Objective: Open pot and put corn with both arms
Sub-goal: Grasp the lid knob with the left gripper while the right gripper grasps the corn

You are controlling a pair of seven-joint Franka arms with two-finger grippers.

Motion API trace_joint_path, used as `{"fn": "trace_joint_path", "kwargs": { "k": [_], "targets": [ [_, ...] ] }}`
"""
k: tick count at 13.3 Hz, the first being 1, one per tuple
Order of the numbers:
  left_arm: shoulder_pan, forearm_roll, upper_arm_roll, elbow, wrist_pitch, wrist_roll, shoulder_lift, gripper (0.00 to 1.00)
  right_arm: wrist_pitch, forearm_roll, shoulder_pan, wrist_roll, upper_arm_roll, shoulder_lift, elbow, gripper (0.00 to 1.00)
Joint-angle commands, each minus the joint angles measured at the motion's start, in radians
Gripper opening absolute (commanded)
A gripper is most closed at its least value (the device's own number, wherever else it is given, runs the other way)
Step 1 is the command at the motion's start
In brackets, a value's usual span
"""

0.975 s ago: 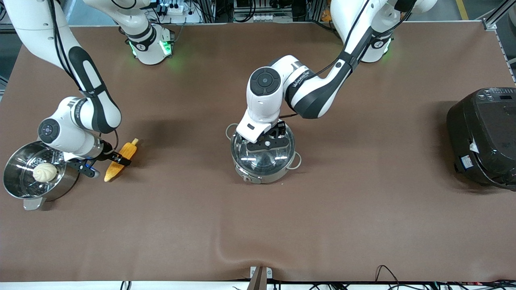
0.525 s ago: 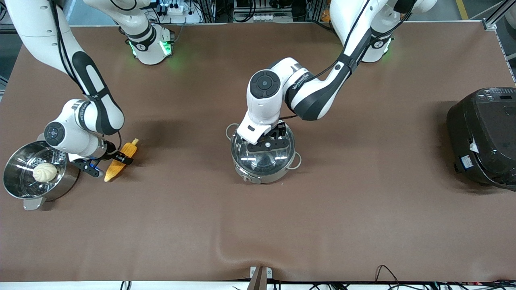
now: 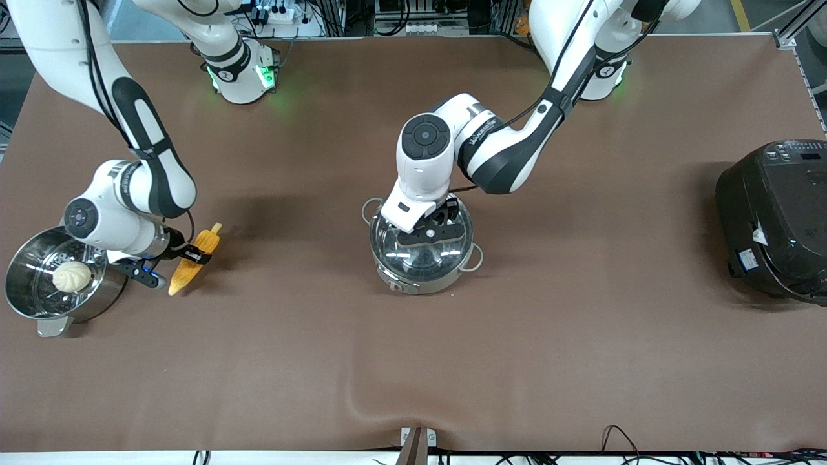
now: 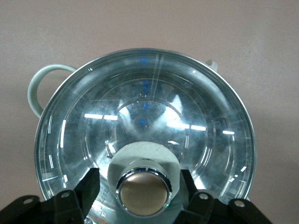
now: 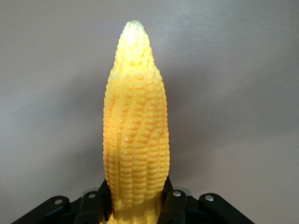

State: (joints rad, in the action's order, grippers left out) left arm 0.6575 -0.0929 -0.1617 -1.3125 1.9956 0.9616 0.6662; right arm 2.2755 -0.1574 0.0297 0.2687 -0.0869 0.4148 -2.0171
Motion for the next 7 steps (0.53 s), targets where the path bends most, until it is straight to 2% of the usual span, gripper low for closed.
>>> {"fn": "trace_joint_path", "kwargs": {
  "k": [1,3,5,6,7],
  "targets": [
    [0.005,-0.022,0.004,0.013,0.000,-0.009,0.012,0.77,-0.212,-0.002,0.044,-0.008,0.002,-0.077,0.119,0.03],
    [0.005,-0.022,0.004,0.013,-0.001,-0.010,0.010,0.77,-0.243,0.001,0.116,-0.009,0.004,-0.116,0.167,0.02],
    [0.007,-0.024,0.004,0.013,-0.006,-0.011,0.010,0.76,-0.296,-0.001,0.157,-0.010,0.006,-0.114,0.262,0.02],
    [0.005,-0.025,0.004,0.013,-0.008,-0.014,0.010,0.72,-0.319,-0.001,0.188,-0.006,0.006,-0.108,0.306,0.02],
    [0.007,-0.024,0.004,0.013,-0.008,-0.014,0.010,0.61,-0.332,-0.001,0.202,-0.002,0.006,-0.107,0.337,0.02]
  ]
}}
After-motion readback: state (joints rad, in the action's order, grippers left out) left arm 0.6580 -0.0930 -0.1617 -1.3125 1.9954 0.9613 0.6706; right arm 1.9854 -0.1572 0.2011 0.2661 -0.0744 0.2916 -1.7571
